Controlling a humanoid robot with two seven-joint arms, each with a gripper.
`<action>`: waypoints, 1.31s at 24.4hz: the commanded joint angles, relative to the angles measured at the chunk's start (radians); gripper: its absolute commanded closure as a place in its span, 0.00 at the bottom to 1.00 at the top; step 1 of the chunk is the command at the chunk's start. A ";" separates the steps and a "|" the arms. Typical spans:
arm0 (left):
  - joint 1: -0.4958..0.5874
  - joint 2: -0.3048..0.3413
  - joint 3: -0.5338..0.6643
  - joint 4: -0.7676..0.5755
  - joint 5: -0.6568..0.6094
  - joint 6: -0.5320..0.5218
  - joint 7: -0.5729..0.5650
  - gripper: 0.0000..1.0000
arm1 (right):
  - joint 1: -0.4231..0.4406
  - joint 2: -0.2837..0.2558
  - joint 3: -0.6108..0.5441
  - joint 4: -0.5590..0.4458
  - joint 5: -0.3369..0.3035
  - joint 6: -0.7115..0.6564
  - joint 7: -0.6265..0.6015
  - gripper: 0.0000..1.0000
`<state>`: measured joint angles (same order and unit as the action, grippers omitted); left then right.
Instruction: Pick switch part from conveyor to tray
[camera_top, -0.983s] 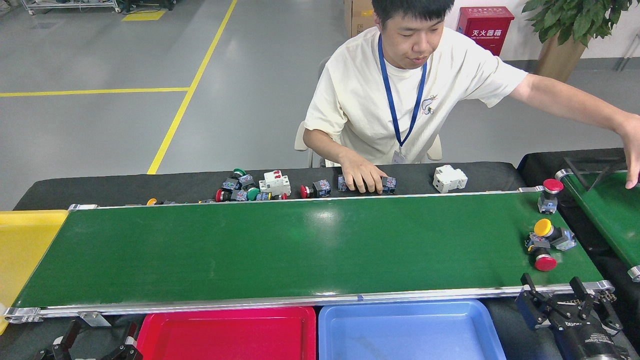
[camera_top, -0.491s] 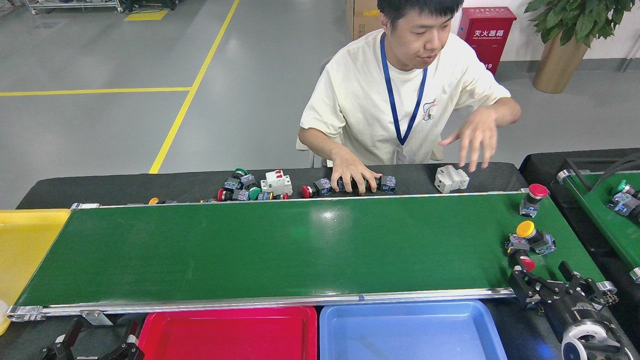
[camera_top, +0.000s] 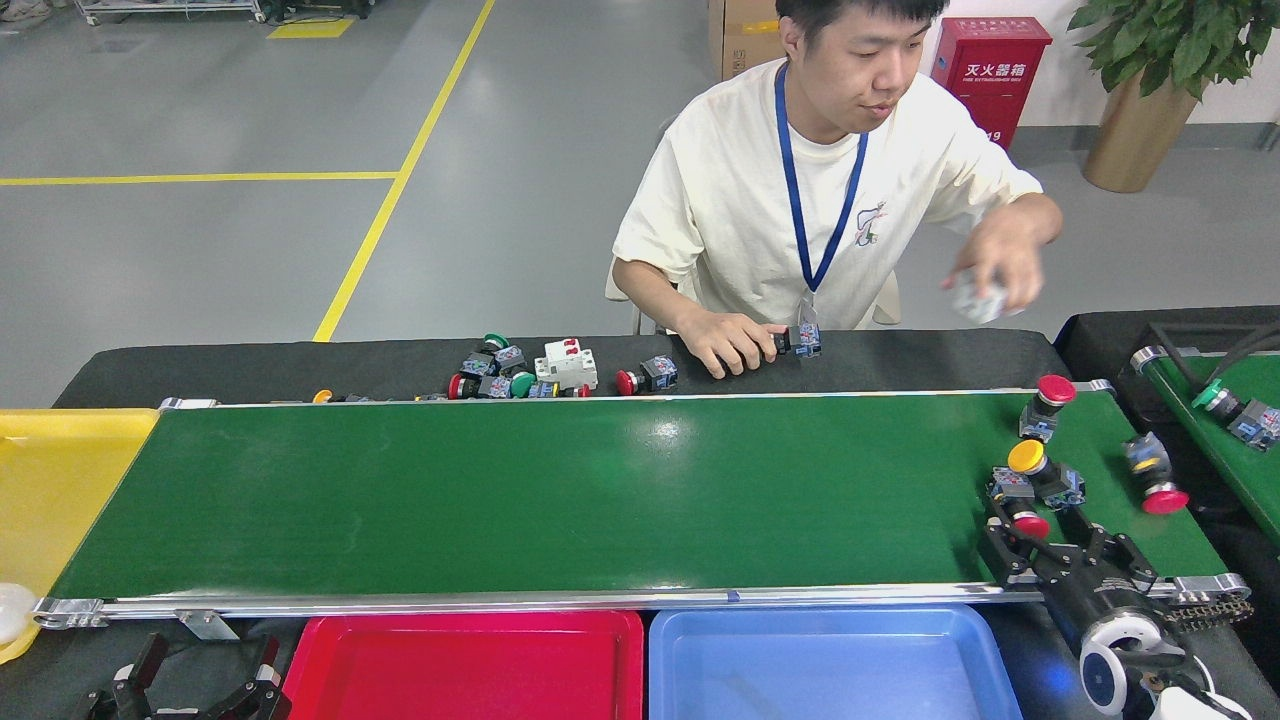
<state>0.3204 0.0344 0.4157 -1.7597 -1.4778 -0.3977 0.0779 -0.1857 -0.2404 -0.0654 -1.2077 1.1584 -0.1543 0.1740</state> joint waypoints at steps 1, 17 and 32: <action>-0.008 -0.001 0.000 -0.010 -0.001 0.002 0.003 0.00 | -0.017 -0.007 0.010 -0.006 0.000 -0.013 -0.014 0.52; -0.008 0.001 0.005 -0.009 0.001 0.005 0.006 0.00 | -0.020 0.128 0.492 -0.343 0.144 -0.132 -0.044 0.84; 0.011 0.002 0.012 -0.010 0.007 -0.027 0.006 0.00 | 0.023 0.305 0.543 -0.368 0.264 -0.188 -0.051 0.05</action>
<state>0.3304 0.0345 0.4204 -1.7596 -1.4755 -0.4057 0.0766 -0.1584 0.0742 0.5135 -1.5499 1.4371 -0.3668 0.1342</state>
